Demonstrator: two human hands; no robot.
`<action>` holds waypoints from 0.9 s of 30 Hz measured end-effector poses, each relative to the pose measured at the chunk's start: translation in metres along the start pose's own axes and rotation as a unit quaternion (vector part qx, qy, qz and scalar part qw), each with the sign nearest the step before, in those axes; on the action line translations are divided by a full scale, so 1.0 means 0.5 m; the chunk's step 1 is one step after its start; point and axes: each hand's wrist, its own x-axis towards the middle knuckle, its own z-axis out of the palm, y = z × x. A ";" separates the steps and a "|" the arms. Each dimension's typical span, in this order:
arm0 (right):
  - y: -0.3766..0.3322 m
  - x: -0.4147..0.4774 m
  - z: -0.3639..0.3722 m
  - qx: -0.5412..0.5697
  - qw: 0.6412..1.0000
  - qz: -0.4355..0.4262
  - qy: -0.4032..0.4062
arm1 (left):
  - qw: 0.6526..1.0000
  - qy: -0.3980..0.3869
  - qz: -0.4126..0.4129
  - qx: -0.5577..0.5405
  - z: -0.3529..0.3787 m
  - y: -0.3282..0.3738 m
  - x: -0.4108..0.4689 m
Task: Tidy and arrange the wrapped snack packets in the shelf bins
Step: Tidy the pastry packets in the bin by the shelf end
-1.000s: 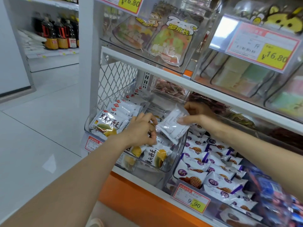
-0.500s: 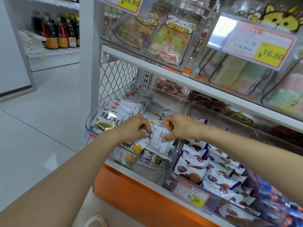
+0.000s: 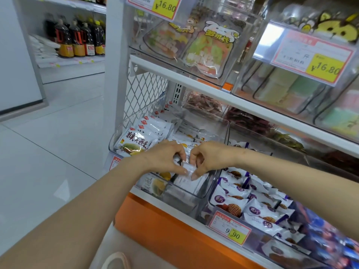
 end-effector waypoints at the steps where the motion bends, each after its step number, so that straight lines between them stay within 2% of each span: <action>1: -0.001 -0.003 -0.002 0.001 1.000 0.001 -0.010 | 0.999 -0.003 0.003 0.034 0.005 0.003 0.003; 5: 0.012 -0.004 -0.010 0.077 0.997 0.014 0.015 | 0.991 -0.026 0.021 0.127 0.024 0.009 0.016; 11: 0.038 0.002 -0.016 0.064 0.996 0.027 0.060 | 0.984 -0.051 0.038 0.168 0.030 0.006 0.026; 18: 0.080 -0.003 -0.034 0.087 0.971 0.054 0.218 | 0.969 0.000 0.065 0.237 0.044 0.005 0.033; 23: 0.097 -0.006 -0.029 0.078 0.975 0.044 0.202 | 0.968 0.019 0.069 0.242 0.048 0.004 0.038; 27: 0.084 0.006 -0.024 0.033 0.989 0.041 0.139 | 0.965 0.025 0.067 0.251 0.050 0.006 0.035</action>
